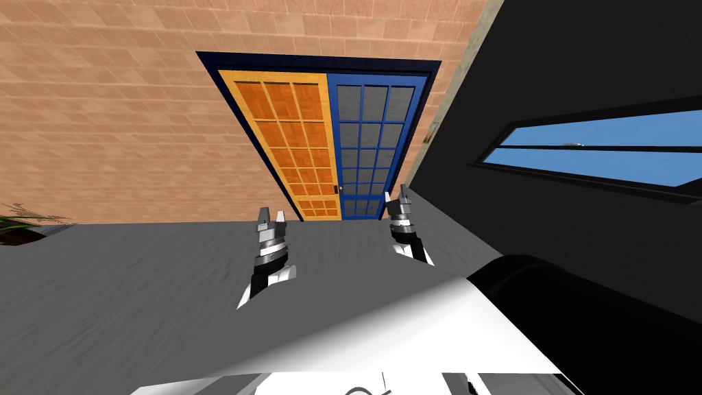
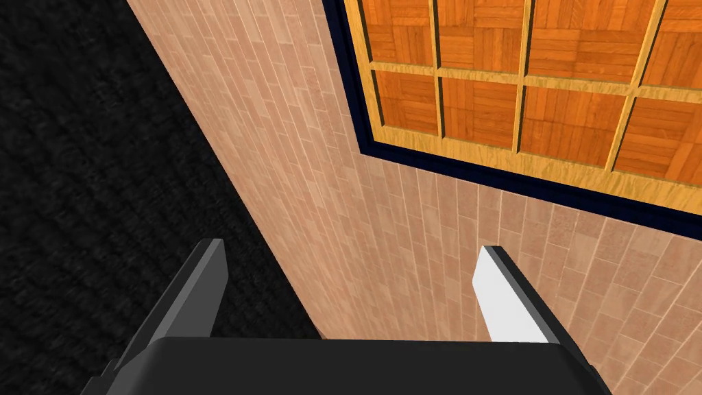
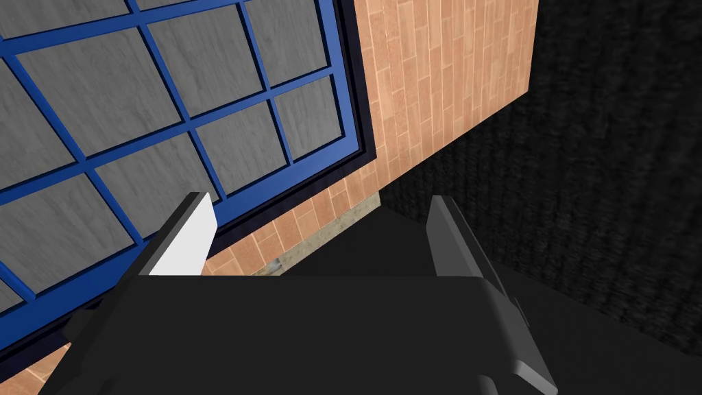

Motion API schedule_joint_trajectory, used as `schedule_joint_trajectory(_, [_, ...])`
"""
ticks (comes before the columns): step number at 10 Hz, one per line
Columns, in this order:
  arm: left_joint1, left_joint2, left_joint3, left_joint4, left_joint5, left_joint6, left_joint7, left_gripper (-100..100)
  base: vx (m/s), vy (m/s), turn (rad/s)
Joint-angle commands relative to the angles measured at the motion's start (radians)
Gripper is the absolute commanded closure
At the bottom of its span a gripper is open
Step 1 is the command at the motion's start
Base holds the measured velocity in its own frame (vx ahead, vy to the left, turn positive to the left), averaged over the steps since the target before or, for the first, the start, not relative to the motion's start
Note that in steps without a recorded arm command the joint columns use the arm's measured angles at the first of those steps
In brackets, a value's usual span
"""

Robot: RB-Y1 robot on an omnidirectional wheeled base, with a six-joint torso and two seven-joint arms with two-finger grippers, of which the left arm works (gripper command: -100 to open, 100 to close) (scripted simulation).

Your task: Pull the door open

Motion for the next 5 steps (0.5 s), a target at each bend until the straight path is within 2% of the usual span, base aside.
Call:
schedule_joint_trajectory(1, [-0.012,0.006,0.004,0.035,-0.008,-0.008,-0.029,-100,0.078,-0.033,-0.012])
schedule_joint_trajectory(5, [-0.038,0.023,0.013,0.121,-0.029,-0.026,-0.105,-100,0.099,-0.029,-0.012])
